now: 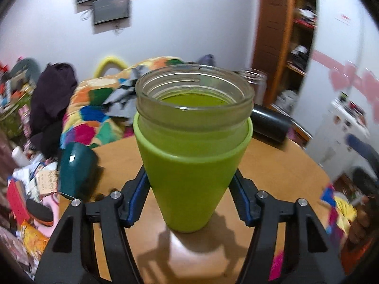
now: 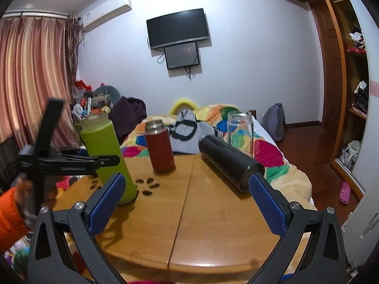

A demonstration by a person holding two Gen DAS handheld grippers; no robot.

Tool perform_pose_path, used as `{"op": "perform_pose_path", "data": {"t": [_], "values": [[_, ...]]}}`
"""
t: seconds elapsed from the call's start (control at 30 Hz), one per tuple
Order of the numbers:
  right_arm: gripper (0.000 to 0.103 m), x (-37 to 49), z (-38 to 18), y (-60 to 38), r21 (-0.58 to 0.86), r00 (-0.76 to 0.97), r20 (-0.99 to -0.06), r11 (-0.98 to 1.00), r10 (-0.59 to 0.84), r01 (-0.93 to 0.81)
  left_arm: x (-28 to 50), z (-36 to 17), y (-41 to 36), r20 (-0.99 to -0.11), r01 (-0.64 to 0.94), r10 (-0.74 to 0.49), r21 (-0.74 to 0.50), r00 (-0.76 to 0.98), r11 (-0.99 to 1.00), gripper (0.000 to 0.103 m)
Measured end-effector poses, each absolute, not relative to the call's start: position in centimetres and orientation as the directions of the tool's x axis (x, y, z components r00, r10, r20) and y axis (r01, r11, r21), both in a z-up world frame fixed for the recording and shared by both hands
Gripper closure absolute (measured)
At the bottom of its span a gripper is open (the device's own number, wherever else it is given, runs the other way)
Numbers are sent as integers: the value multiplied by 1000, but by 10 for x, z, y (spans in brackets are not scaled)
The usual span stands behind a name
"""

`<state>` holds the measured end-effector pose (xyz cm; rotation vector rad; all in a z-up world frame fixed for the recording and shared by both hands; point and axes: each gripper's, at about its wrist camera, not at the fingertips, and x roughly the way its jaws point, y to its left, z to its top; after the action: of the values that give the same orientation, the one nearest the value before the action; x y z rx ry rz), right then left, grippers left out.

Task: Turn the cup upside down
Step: 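Move the left tool to the lime-green cup and close its fingers around it, then lift the green cup with the left tool and tilt it sideways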

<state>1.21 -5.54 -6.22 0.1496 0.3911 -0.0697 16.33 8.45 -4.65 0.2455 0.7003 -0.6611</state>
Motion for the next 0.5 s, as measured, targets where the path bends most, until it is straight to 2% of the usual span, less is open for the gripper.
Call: {"op": "perform_pose_path", "data": {"t": [0.23,0.5], "values": [[0,6,-79,-49,106,899,-437,991,-26,80,116,-44,68,-654,749,-574,-17,493,663,39],[0,7,-81,-42,119,903,-429,992,13,43,122,-48,70,-637,729,-581,-44,506,683,39]]}}
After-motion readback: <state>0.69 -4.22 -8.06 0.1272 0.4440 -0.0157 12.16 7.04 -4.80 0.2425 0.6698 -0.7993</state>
